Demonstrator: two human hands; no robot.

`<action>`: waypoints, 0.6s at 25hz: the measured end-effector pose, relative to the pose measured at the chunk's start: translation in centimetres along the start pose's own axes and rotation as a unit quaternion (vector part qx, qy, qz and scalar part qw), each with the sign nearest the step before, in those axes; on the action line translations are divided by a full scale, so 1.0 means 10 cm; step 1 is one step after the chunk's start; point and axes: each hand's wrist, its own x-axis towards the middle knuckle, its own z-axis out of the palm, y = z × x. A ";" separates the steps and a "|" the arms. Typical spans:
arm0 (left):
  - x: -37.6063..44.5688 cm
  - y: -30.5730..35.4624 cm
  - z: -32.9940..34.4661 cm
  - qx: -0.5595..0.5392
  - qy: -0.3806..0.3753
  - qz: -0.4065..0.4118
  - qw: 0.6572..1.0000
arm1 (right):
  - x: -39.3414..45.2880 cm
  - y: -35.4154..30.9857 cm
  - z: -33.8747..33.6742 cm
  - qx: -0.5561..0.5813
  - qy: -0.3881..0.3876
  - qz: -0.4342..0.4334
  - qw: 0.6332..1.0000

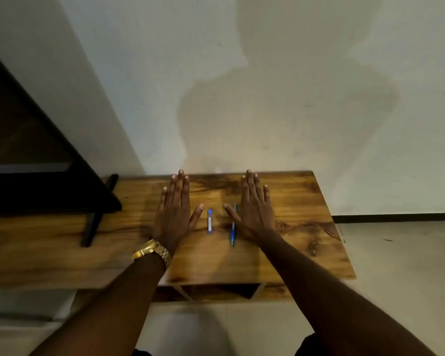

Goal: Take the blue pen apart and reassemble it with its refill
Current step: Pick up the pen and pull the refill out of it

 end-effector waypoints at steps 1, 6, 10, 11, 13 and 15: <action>-0.09 0.04 0.02 -0.001 -0.007 -0.008 1.000 | -0.07 -0.02 0.03 0.006 -0.004 0.012 1.000; -0.47 0.11 -0.10 -0.021 -0.038 -0.032 0.999 | -0.33 -0.15 0.00 0.018 -0.013 0.055 0.998; -0.57 0.20 -0.21 -0.038 -0.067 -0.072 0.994 | -0.19 -0.16 -0.12 0.081 -0.071 0.101 0.989; -0.61 0.23 -0.21 -0.043 -0.051 -0.073 0.995 | -0.18 -0.17 -0.13 0.102 -0.082 0.116 0.985; -0.71 0.29 -0.22 -0.056 -0.041 -0.072 0.995 | -0.17 -0.21 -0.15 0.118 -0.090 0.139 0.979; -0.83 0.33 -0.23 -0.097 -0.078 -0.099 0.987 | -0.19 -0.22 -0.16 0.129 -0.104 0.159 0.973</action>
